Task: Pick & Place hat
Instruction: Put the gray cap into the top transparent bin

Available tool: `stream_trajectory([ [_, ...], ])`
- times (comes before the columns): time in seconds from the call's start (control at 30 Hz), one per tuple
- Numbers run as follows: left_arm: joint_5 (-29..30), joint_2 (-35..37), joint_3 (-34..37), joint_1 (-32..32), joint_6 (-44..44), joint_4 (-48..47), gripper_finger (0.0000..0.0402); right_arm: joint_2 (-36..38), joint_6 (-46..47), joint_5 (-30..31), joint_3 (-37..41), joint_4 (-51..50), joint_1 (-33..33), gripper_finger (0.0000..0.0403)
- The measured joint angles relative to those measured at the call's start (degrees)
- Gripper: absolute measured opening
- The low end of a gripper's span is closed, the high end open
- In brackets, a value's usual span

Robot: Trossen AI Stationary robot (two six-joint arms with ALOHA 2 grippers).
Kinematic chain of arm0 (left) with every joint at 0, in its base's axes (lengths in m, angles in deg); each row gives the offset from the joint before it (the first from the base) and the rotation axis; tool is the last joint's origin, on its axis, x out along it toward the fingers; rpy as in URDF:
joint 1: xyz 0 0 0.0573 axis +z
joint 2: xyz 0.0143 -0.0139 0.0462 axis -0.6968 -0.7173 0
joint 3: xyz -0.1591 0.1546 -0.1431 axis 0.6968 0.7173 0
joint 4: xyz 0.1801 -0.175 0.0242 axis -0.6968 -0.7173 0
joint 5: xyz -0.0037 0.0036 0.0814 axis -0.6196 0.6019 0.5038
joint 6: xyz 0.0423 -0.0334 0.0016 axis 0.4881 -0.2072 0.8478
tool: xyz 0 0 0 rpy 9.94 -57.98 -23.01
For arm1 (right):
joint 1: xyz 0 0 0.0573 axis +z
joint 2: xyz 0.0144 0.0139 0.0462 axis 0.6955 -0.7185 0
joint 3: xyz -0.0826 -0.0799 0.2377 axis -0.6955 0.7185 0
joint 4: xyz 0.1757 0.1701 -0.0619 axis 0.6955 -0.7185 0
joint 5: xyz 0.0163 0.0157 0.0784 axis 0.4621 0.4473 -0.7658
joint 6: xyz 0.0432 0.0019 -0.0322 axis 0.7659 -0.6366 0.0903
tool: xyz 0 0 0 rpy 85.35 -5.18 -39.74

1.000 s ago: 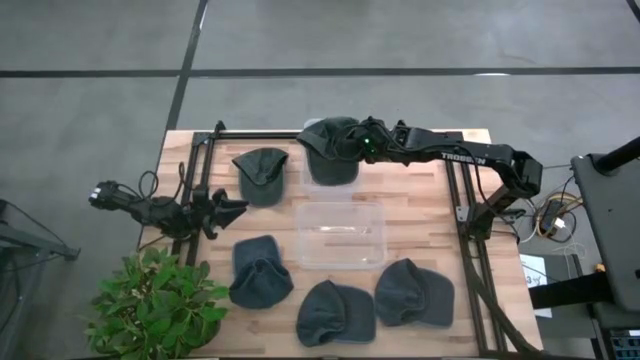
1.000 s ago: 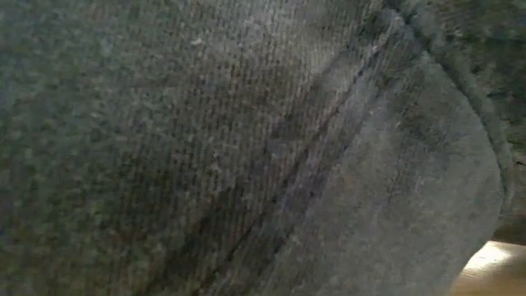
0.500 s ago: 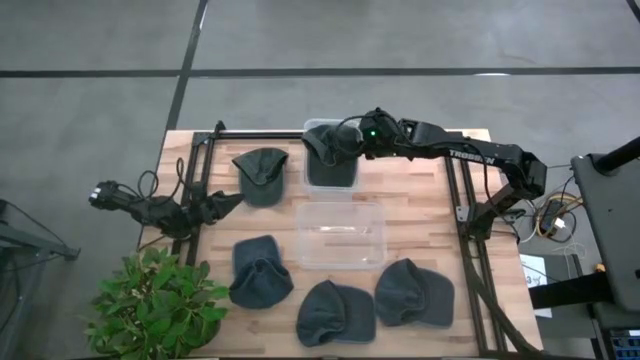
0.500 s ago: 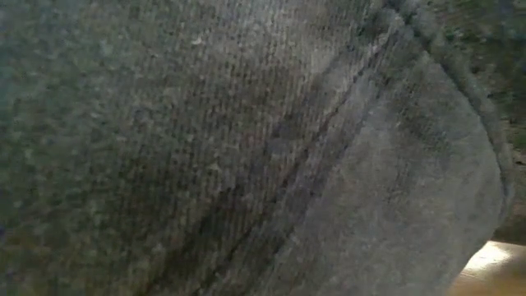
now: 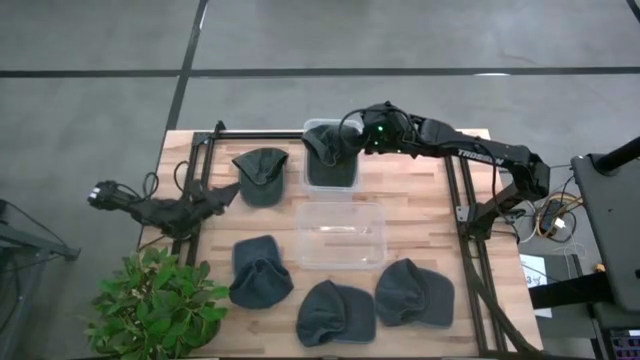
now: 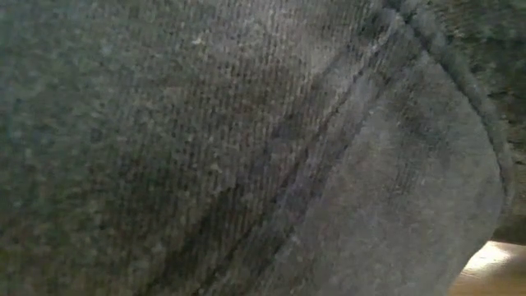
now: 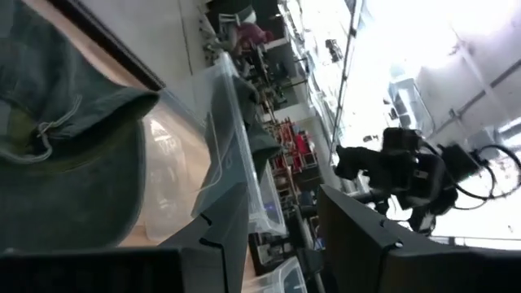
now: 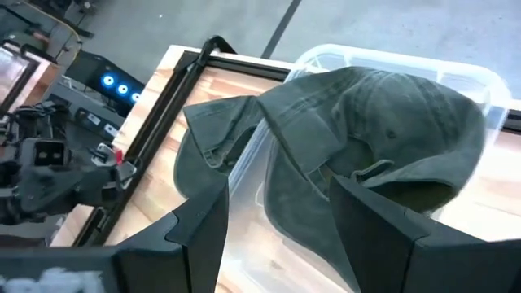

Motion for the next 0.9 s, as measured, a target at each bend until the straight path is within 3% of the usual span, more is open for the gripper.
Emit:
stream_trajectory([
  [0.33, -2.6, -5.4, -1.1, 0.3, -9.8, -1.0, 0.0140, 0.0, 0.2, 0.6, 0.2, 0.1, 0.8, 0.0208],
  [0.53, -2.6, -9.0, -7.9, 0.9, -3.4, -2.3, 0.0140, 0.0, 0.2, 0.6, 0.3, 0.1, 0.8, 0.0208],
  [0.7, -2.5, -13.4, -17.2, 2.5, -0.2, -12.8, 0.0140, 0.0, 0.2, 0.7, 0.3, 0.1, 0.8, 0.0208],
  [0.9, -6.0, -21.3, -31.0, 6.5, -8.6, -45.9, 0.0140, 0.0, 0.2, 0.7, 0.3, 0.4, 0.8, 0.0208],
])
